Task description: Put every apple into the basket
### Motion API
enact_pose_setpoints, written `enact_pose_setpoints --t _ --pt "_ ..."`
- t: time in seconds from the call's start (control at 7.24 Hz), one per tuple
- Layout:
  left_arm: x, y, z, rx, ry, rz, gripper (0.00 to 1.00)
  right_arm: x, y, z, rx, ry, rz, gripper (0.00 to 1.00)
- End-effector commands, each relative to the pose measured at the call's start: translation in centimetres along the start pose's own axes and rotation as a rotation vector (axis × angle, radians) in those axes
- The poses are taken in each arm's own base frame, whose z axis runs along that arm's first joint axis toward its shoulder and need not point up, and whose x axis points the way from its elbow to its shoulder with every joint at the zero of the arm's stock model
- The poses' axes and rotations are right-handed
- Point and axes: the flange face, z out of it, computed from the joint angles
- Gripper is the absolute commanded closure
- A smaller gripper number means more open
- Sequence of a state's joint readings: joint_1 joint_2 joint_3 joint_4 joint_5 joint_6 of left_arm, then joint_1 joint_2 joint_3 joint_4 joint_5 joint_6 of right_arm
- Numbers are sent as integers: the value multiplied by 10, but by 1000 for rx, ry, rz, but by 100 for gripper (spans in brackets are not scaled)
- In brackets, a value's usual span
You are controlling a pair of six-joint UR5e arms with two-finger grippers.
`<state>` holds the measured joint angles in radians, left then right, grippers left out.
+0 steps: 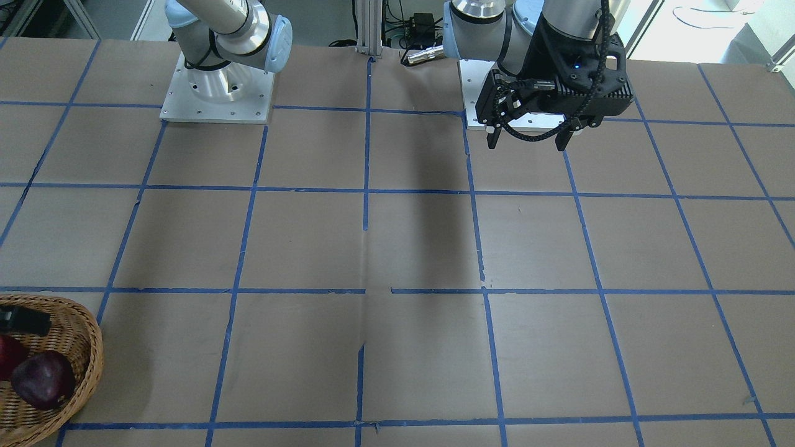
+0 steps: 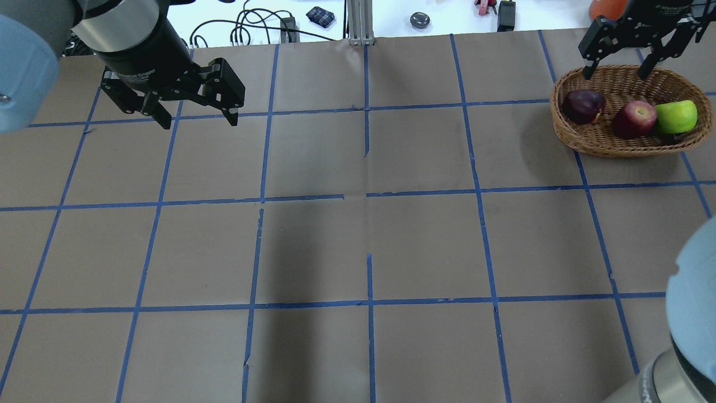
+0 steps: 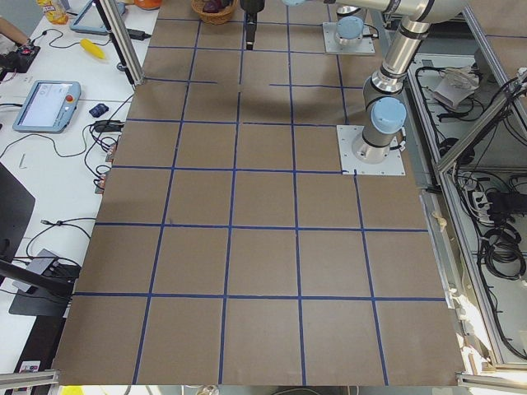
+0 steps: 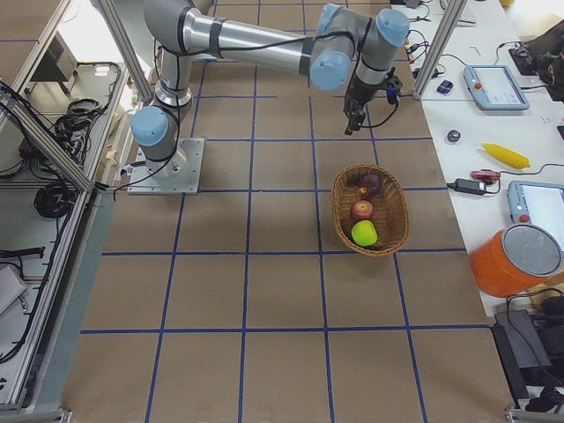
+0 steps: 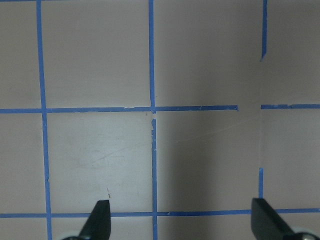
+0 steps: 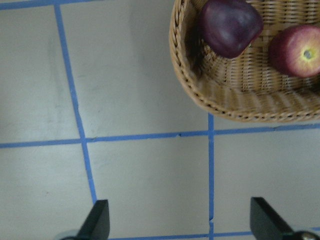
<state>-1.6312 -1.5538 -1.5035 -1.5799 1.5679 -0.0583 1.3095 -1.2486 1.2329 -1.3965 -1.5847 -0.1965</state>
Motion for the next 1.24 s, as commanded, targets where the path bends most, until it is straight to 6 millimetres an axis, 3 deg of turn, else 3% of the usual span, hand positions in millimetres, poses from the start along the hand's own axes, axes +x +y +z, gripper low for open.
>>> enact_pose_setpoints --t 0.0,0.14,0.28,0.41,0.55,1.1 --pt "0 0 0 0 0 1 0 -51 82 -15 -19 1 89 0" --pt "0 0 1 -1 -2 -1 0 -82 122 -17 2 12 120 0" --pt "0 0 0 0 0 -1 0 -116 148 -15 36 29 91 0" --pt "0 0 0 0 -1 1 0 -145 157 -12 71 47 102 0" --pt "0 0 1 -1 -2 -1 0 -158 160 -5 59 46 69 0" --pt "0 0 0 0 -1 1 0 -152 160 2 43 39 73 0"
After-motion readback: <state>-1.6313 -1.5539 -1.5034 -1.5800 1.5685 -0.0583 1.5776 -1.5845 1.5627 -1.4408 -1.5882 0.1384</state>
